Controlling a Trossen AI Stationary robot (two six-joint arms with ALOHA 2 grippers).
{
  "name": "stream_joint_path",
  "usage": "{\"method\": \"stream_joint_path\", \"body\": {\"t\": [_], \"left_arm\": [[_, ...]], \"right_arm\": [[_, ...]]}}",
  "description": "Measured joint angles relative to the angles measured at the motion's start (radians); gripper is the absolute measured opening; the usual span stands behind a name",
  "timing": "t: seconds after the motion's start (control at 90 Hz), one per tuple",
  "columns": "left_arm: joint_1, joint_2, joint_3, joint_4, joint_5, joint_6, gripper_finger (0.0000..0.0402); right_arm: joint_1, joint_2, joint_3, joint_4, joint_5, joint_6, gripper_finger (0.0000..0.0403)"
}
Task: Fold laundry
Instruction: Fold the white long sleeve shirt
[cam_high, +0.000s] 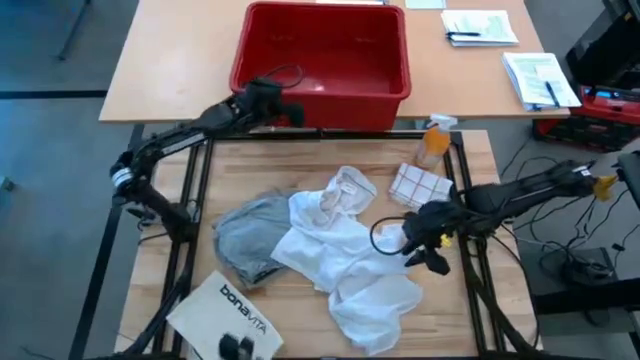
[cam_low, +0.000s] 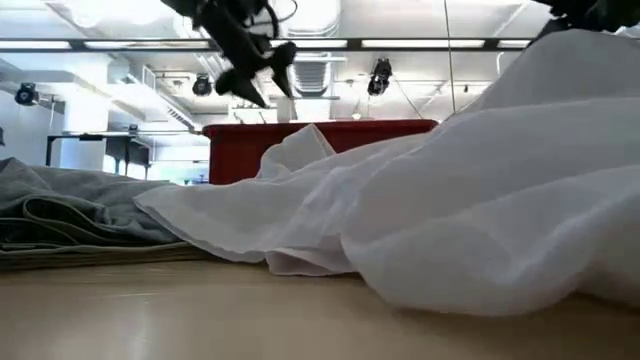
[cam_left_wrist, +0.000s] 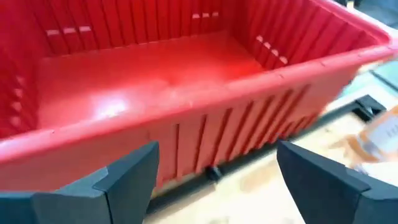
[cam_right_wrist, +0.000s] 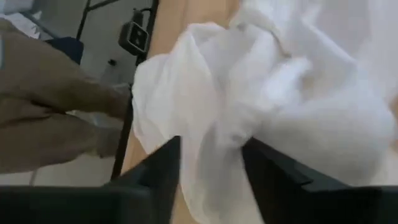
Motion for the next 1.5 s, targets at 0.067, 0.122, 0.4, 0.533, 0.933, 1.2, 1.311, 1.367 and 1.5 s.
{"method": "stream_joint_path", "body": {"t": [0.067,0.122,0.4,0.533,0.933,1.2,1.311,1.367,1.5], "left_arm": [[-0.034,-0.067,-0.036,-0.058,0.012,-0.044,0.0309],[-0.072,-0.125,-0.080,-0.101,0.055,-0.089,0.0309],[-0.517,-0.377,-0.400,-0.158,-0.021,-0.358,0.0309],[-0.741,-0.404,-0.537,-0.186,-0.046,-0.630,0.0309],[-0.999,-0.296,-0.772,-0.210,-0.007,-1.144,0.0309],[-0.842,-0.224,-0.867,-0.135,0.081,-1.098,0.0309],[-0.719,-0.212,-0.869,-0.136,-0.019,-1.010,0.0309],[-0.642,-0.212,-0.869,-0.140,-0.046,-0.963,0.0309],[-0.436,-0.210,-0.872,-0.135,-0.071,-0.833,0.0309]], "right_arm": [[0.000,0.023,0.011,0.026,-0.001,-0.024,0.0206],[-0.001,0.038,0.021,0.017,-0.001,-0.027,0.0234],[-0.003,0.043,0.049,0.017,0.092,0.040,0.0277],[-0.003,0.044,0.049,0.017,0.097,0.064,0.0262],[-0.003,0.083,0.049,0.016,0.107,0.057,0.0201],[-0.003,0.124,0.049,0.017,0.104,0.060,0.0175],[-0.003,0.124,0.049,0.016,0.103,0.066,0.0166],[-0.003,0.123,0.049,0.016,0.101,0.066,0.0162],[-0.003,0.123,0.049,0.016,0.093,0.067,0.0152]]}}
